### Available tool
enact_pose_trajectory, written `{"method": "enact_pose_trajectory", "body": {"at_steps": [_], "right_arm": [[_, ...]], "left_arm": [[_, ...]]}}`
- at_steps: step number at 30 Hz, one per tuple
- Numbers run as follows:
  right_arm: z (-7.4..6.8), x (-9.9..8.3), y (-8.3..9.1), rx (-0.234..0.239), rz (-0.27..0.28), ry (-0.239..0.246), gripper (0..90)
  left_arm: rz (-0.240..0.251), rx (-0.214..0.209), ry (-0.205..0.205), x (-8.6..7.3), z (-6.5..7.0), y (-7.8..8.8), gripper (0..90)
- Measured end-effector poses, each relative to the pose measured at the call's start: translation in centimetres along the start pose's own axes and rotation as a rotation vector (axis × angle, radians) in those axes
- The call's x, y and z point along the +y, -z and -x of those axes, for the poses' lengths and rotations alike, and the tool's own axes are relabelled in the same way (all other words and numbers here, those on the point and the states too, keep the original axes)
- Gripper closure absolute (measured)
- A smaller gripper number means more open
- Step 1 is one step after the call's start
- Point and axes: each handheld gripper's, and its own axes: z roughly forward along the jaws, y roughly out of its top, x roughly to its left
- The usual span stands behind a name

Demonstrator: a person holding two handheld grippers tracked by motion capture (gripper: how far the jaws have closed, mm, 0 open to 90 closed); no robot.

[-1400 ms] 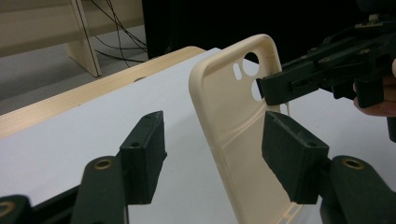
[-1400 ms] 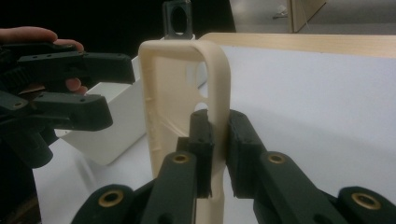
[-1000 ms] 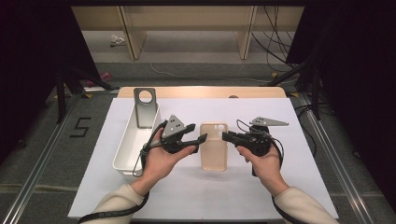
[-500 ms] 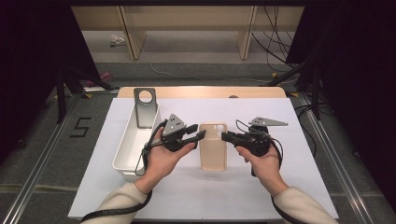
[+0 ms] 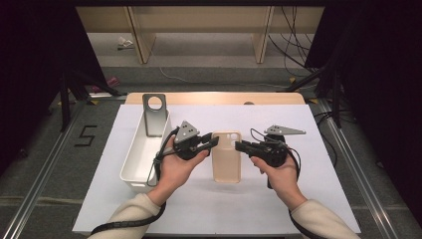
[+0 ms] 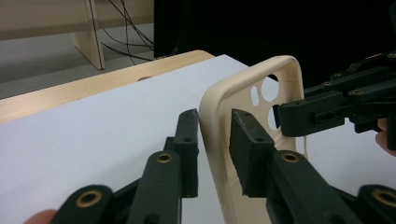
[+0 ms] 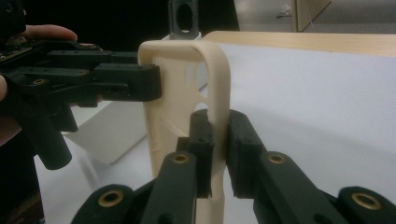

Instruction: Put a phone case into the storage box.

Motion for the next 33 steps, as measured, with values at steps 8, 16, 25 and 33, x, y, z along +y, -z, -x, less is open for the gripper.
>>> {"method": "enact_pose_trajectory", "body": {"at_steps": [8, 16, 25, 33], "right_arm": [[0.0, -0.1, -0.1, -0.007, 0.0, 0.004, 81.7], [0.0, -0.1, -0.2, -0.012, 0.002, 0.012, 81.4], [-0.2, 0.1, 0.0, -0.017, 0.019, 0.03, 61.5], [0.0, 0.5, 0.4, -0.057, 0.049, 0.09, 20.9]], "left_arm": [[0.018, 0.004, 0.028, 0.1, 0.0, 0.2, 82.0], [0.03, 0.011, 0.039, 0.1, 0.1, 0.2, 82.6], [0.048, 0.012, 0.011, 0.6, 0.2, 0.6, 83.0], [0.065, 0.037, 0.002, 1.0, -0.6, 1.2, 83.0]]}}
